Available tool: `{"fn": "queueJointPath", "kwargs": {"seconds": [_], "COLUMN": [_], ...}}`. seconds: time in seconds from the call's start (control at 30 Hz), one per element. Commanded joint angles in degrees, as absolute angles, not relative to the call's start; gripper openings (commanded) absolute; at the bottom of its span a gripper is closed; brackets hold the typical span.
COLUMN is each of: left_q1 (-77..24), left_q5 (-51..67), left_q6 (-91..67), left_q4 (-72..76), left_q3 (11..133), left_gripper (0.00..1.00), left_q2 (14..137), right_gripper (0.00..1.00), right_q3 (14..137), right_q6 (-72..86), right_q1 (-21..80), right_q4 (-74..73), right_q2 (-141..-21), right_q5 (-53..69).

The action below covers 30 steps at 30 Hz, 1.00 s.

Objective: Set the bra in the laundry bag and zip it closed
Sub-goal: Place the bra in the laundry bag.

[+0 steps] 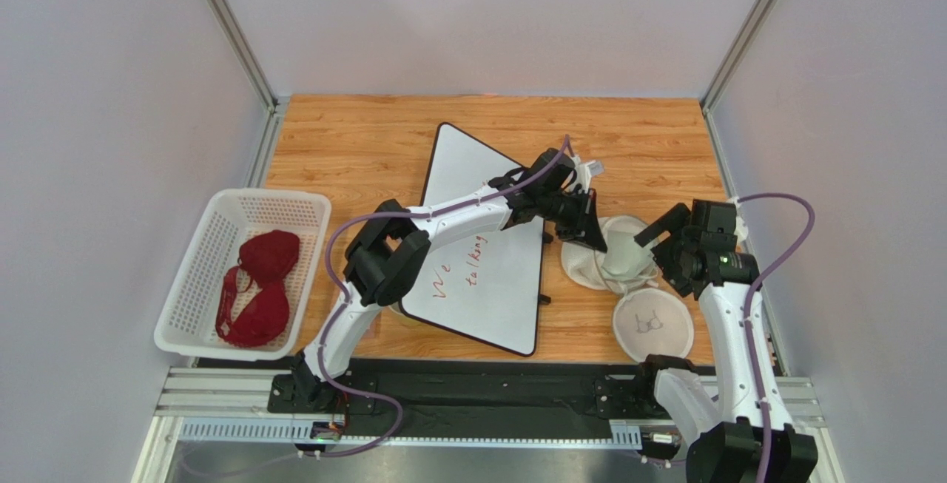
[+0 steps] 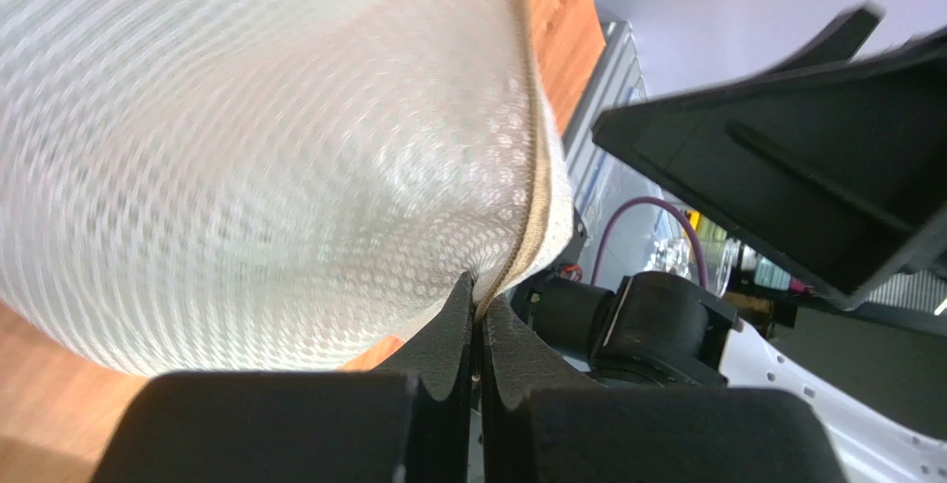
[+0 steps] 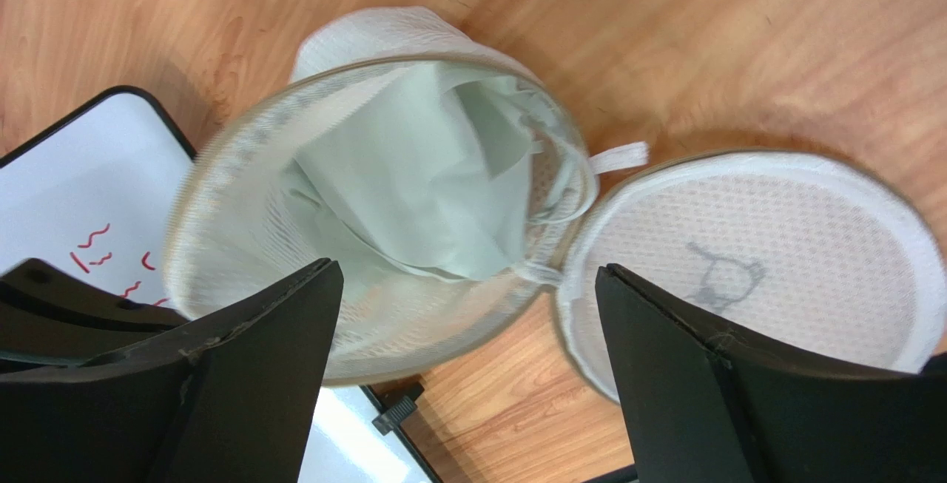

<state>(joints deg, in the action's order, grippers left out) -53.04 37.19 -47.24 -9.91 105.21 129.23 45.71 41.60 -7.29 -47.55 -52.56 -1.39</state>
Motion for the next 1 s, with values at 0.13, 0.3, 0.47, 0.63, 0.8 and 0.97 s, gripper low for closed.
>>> {"fn": "queueJointPath", "kwargs": {"seconds": [0.13, 0.3, 0.47, 0.63, 0.8, 0.97], "left_q1": [-52.21, -52.21, -52.12, -52.21, -52.29, -52.65], "left_q5": [38.58, 38.85, 38.58, 39.29, 39.11, 39.20], "left_q6": [-46.76, -47.46, -46.76, -49.04, -48.95, -48.78], "left_q4": [-8.61, -6.86, -6.86, -3.87, -3.78, -3.78], "left_q3": [104.68, 103.54, 101.69, 100.11, 100.02, 99.67], "left_gripper": [0.01, 0.01, 0.01, 0.00, 0.00, 0.00], "left_q2": [125.51, 124.10, 122.79, 122.61, 122.34, 122.08], "right_gripper": [0.86, 0.43, 0.39, 0.43, 0.40, 0.37], "right_q3": [38.95, 33.49, 31.83, 26.99, 25.84, 23.56], "right_q6": [46.05, 53.87, 54.66, 58.53, 55.99, 56.25], "right_q1": [-8.96, -8.96, -9.05, -8.97, -8.96, -8.88], "right_q4": [-51.86, -51.06, -54.94, -49.67, -44.04, -37.89], "right_q2": [-46.69, -40.97, -40.08, -39.73, -43.23, -44.30], "right_q5": [4.30, 7.92, 0.61, 6.94, 3.25, 3.69]}}
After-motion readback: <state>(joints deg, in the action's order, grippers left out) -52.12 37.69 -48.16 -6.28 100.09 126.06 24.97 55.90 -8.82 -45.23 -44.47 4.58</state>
